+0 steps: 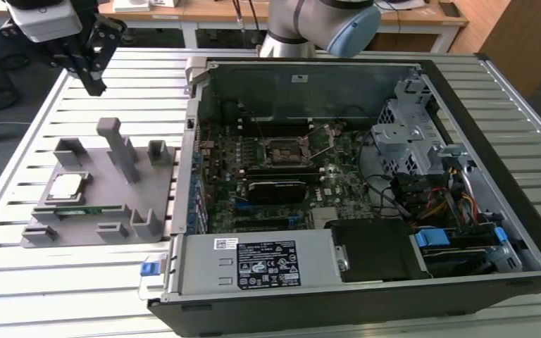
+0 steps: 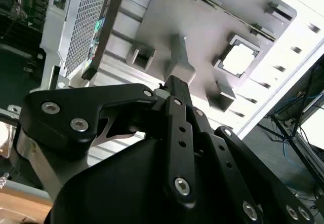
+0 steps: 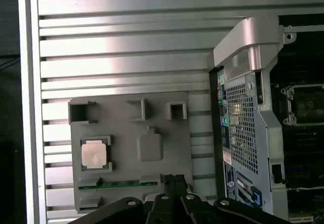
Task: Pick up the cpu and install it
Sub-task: 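Reach for the cpu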
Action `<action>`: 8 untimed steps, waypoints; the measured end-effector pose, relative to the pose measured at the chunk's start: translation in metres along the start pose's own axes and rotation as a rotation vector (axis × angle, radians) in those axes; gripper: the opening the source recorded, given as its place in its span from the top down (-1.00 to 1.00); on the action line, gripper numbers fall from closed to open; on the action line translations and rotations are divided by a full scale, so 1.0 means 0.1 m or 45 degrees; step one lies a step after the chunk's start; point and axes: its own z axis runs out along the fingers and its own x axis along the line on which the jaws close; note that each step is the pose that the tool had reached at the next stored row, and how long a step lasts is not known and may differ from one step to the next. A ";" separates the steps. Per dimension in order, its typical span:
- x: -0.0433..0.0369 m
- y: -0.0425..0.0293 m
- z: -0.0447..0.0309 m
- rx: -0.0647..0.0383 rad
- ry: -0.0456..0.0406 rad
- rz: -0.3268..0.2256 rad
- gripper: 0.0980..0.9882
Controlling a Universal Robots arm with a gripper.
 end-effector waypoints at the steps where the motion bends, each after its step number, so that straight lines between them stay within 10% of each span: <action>1: 0.019 -0.001 0.001 0.000 0.000 0.000 0.98; 8: 0.123 -0.010 0.010 0.000 0.000 0.000 0.98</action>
